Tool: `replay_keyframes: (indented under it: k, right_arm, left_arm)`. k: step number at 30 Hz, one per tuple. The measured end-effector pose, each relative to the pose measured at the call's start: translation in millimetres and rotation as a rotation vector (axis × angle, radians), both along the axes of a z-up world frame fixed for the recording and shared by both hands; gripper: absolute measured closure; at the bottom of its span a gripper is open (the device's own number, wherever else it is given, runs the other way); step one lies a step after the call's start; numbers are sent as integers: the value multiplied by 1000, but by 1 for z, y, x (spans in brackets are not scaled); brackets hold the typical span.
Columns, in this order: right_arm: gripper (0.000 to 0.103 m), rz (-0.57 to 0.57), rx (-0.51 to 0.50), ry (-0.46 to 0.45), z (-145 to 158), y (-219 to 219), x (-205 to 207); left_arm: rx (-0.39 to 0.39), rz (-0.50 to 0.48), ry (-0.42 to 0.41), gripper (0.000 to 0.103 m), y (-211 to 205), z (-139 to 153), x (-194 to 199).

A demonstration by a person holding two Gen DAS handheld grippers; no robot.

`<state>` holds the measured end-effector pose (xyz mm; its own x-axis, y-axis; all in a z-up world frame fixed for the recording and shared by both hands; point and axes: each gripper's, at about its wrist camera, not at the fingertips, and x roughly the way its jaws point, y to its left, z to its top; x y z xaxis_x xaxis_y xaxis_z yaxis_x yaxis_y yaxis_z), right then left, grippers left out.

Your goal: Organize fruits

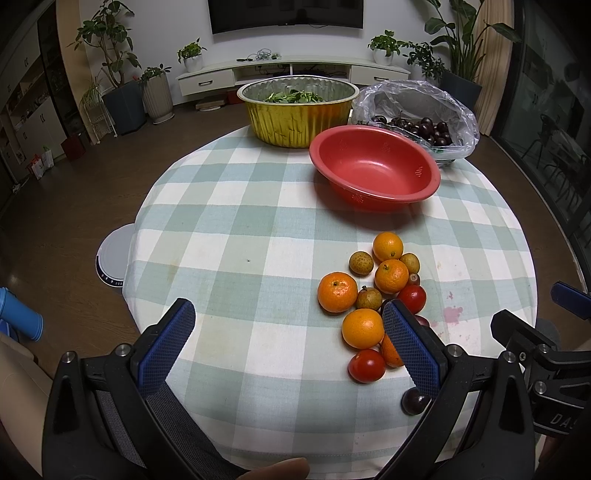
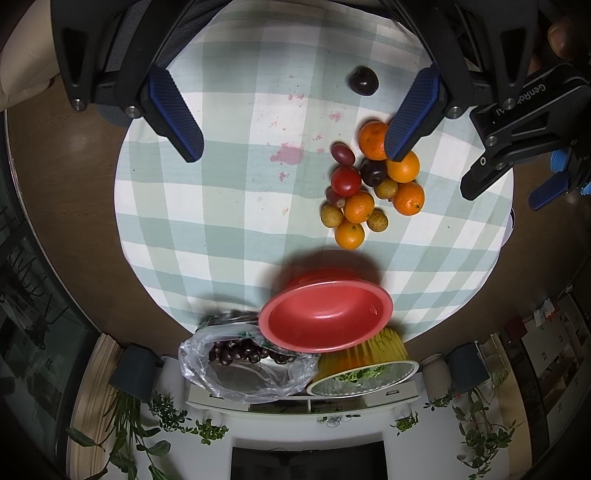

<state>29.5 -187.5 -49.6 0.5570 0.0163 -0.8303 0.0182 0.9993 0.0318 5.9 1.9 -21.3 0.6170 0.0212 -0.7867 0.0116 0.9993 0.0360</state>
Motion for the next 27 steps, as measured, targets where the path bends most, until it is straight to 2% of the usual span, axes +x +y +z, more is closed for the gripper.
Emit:
replay_keyframes:
  k: [27]
  right_arm:
    - [3,4,1,8,-6,5,-2]
  left_arm:
    - [-3,6,19,0,4,-13,1]
